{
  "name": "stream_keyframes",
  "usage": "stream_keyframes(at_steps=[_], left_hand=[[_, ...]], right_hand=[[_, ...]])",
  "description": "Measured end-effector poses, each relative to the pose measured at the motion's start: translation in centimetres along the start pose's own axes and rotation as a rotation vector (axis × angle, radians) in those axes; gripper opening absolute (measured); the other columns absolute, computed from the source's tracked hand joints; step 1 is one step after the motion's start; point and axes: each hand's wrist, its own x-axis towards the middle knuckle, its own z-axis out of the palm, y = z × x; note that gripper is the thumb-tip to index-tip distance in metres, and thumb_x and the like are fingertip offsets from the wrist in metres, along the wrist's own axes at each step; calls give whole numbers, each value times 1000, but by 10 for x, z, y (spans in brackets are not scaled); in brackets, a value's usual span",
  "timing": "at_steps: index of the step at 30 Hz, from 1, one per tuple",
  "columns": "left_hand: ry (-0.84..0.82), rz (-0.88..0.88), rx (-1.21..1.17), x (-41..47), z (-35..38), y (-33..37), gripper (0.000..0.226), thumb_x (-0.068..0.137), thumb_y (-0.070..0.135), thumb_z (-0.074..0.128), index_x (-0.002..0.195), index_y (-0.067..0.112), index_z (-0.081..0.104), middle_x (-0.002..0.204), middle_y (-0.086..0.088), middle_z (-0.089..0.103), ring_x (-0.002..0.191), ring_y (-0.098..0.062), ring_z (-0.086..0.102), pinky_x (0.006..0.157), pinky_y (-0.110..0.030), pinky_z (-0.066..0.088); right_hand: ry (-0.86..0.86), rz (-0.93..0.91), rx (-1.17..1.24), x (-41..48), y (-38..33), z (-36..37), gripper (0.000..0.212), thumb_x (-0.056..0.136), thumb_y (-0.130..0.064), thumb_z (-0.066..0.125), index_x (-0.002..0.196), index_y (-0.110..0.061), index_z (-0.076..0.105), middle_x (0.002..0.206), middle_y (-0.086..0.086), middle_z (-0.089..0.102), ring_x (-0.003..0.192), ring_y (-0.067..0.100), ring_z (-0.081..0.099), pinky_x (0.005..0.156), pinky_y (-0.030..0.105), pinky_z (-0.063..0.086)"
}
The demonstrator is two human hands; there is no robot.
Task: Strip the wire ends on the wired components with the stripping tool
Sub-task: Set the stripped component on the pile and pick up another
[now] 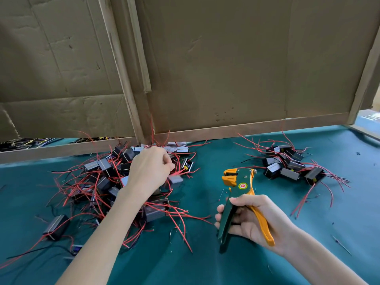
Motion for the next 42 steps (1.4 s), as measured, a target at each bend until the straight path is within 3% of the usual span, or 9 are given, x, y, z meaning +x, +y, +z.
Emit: stream_keyframes(at_steps=[7,11,17,24,27,32,36,39,42], left_hand=[[-445,142,97,-4,12,-7,10,84,20,65,83,27,72,73,18,59,86,-10,60,85,-31,47],[-347,177,324,-4,19,-9,10,80,35,68,88,29,67,85,14,65,93,-13,58,90,-34,34],[-244,170,558,-7,29,-8,29,77,34,70,98,21,56,95,6,61,98,-19,50,83,-34,30],[-202,187,643,-11,35,-4,6,83,24,63,88,22,63,90,6,65,97,-19,52,85,-35,26],[-190,183,450,-10,28,-1,7,82,31,65,85,25,63,87,9,65,93,-17,51,86,-35,27],[-39,136,-176,-5,0,9,15,77,37,72,79,24,65,87,11,65,91,-14,53,84,-32,41],[-4,67,-713,-6,-9,17,12,83,27,71,87,18,65,83,7,68,73,-1,58,69,-10,43],[53,121,-714,-5,-7,16,10,82,20,73,86,20,64,82,10,68,75,2,61,70,-8,43],[-29,195,-636,-5,-2,12,21,76,16,79,88,22,64,83,9,69,79,-3,61,75,-8,42]], right_hand=[[1,-1,-15,0,0,0,17,71,-2,58,87,4,56,84,28,64,72,41,67,66,50,58],[-2,0,-16,0,0,0,19,70,-2,59,88,3,56,84,28,64,73,41,67,66,50,58],[0,3,-11,0,0,0,21,69,-2,59,88,4,56,84,29,64,71,42,67,64,51,58],[-3,2,2,0,1,0,15,69,-1,59,83,5,57,83,29,63,70,42,67,65,51,58],[-3,8,3,1,0,-1,11,69,-1,59,78,6,61,83,29,64,70,42,67,65,52,58],[-15,13,1,2,0,-1,13,68,-2,59,59,4,68,81,28,64,69,41,67,66,51,58],[-18,12,6,2,1,0,10,67,-2,59,62,4,64,82,28,63,68,41,67,65,51,58],[-7,8,4,1,0,0,10,68,-2,59,76,3,58,83,28,63,69,41,67,65,50,58],[-5,11,-1,1,-1,0,14,70,-2,58,83,2,55,83,28,63,70,40,66,65,50,58]])
